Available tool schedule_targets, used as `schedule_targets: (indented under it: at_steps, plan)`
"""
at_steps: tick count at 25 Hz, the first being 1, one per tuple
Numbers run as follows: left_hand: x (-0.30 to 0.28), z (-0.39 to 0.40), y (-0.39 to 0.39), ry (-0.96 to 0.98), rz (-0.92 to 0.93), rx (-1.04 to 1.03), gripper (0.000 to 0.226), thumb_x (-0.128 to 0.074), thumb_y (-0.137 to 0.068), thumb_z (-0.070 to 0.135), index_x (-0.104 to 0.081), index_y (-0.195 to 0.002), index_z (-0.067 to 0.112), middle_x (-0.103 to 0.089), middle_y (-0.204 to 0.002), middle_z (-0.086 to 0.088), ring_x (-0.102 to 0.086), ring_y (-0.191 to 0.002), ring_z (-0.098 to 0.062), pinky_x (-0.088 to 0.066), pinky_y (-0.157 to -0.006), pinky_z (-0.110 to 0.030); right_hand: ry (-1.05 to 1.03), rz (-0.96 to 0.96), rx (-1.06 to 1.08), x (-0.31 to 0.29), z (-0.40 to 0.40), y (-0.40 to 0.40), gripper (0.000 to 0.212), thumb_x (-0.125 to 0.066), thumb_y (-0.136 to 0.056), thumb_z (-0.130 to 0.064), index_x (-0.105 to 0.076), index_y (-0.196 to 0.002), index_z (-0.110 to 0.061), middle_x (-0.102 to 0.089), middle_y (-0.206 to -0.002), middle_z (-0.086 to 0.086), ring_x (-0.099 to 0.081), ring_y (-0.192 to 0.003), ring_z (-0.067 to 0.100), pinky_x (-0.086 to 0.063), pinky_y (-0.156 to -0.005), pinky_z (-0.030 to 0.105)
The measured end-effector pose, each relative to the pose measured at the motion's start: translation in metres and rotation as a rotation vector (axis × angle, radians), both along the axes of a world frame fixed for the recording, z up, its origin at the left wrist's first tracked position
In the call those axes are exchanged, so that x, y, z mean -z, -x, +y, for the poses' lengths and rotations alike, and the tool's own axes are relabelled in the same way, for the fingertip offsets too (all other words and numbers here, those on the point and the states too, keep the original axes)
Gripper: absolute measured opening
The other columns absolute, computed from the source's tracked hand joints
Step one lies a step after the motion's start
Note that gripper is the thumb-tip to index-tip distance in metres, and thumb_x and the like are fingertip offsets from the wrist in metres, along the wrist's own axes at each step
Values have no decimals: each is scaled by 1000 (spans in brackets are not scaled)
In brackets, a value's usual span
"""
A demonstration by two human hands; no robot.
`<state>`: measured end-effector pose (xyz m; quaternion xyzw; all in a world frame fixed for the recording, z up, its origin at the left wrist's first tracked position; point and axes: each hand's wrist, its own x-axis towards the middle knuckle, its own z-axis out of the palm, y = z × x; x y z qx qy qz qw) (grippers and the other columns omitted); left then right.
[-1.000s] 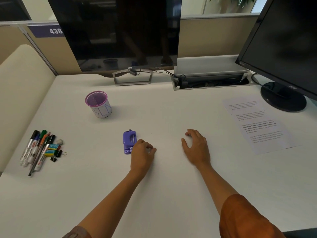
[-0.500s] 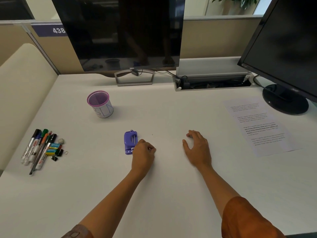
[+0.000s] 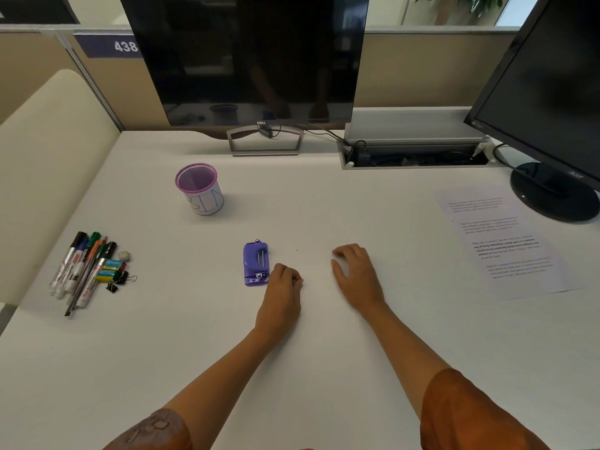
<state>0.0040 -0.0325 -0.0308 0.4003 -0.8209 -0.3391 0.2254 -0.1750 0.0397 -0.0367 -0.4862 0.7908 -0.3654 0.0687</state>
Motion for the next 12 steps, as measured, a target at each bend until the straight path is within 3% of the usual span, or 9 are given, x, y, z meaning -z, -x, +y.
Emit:
schedule_targets:
  at_steps: [4,7,12]
  plan:
    - [2,0,-4,-23,56,-13,5,-51,-100,7,-54,-96,5,-46,-101,0,-50,-77,-5,-39,-73,-9,-24,-126,-141,0,-40,-33,23,-64,-95,-23,-65,-116,-14,-60,-115,-3,-56,-108,11,-47,-93,21]
    - [4,2,-5,-43,41,-2,5,-51,-101,9,-54,-98,6,-47,-103,-2,-50,-76,-4,-41,-71,-10,14,-225,-138,-2,-61,-41,21,-71,-91,-20,-68,-109,-12,-62,-110,-1,-60,-101,13,-51,-90,22]
    - [5,0,-6,-63,36,8,7,-50,-102,13,-54,-101,7,-47,-104,0,-51,-77,-5,-43,-74,-11,37,-276,-77,-2,-68,-38,18,-76,-87,-18,-71,-102,-11,-66,-101,0,-60,-83,6,-47,-76,6]
